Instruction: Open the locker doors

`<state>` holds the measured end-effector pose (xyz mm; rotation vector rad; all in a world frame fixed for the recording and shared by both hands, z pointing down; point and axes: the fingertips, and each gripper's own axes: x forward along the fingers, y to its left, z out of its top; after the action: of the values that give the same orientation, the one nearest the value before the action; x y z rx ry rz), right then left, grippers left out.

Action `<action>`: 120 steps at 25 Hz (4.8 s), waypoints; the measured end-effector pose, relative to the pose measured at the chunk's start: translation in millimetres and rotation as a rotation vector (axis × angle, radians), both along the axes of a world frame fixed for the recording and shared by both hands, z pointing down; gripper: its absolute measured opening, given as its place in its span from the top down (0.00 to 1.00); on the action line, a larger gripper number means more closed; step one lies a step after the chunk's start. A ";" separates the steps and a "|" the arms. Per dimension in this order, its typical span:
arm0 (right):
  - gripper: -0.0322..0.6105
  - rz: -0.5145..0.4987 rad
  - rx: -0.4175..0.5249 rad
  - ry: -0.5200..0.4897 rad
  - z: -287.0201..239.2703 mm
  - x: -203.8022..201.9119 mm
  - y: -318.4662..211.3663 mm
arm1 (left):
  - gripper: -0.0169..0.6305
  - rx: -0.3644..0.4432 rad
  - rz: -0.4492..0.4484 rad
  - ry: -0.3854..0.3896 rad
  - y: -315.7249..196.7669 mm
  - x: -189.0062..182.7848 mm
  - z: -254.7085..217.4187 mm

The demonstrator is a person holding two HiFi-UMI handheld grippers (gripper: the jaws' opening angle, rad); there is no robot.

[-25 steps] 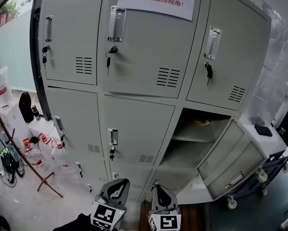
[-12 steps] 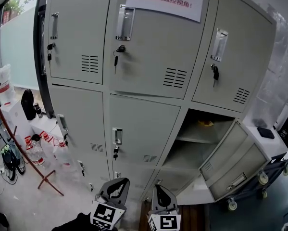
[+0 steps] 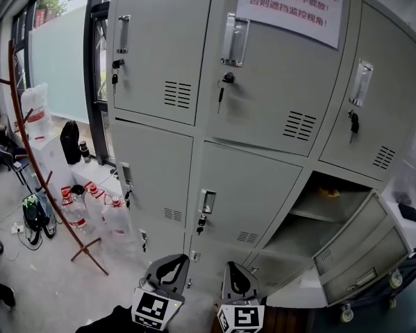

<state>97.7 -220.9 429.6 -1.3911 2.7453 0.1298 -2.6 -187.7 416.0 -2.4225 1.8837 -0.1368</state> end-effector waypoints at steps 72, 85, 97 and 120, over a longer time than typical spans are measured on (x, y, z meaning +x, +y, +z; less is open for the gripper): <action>0.74 0.427 -0.067 0.187 -1.9 -111.7 -45.5 | 0.93 0.002 0.397 0.026 -53.0 -142.0 -1.6; 0.74 0.540 -0.076 0.177 -1.3 -81.8 -7.8 | 0.93 0.006 0.533 0.033 -44.1 -108.9 -2.0; 0.82 0.670 -0.078 0.185 2.3 -38.0 27.9 | 0.93 -0.006 0.644 0.048 -34.7 -65.4 1.5; 0.92 0.821 -0.098 0.170 4.8 93.2 61.2 | 0.93 0.020 0.682 0.063 -7.9 26.9 -4.4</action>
<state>190.9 -159.7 434.3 -2.5399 2.1162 0.1501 24.3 -195.6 411.6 -2.9119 0.9678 0.0000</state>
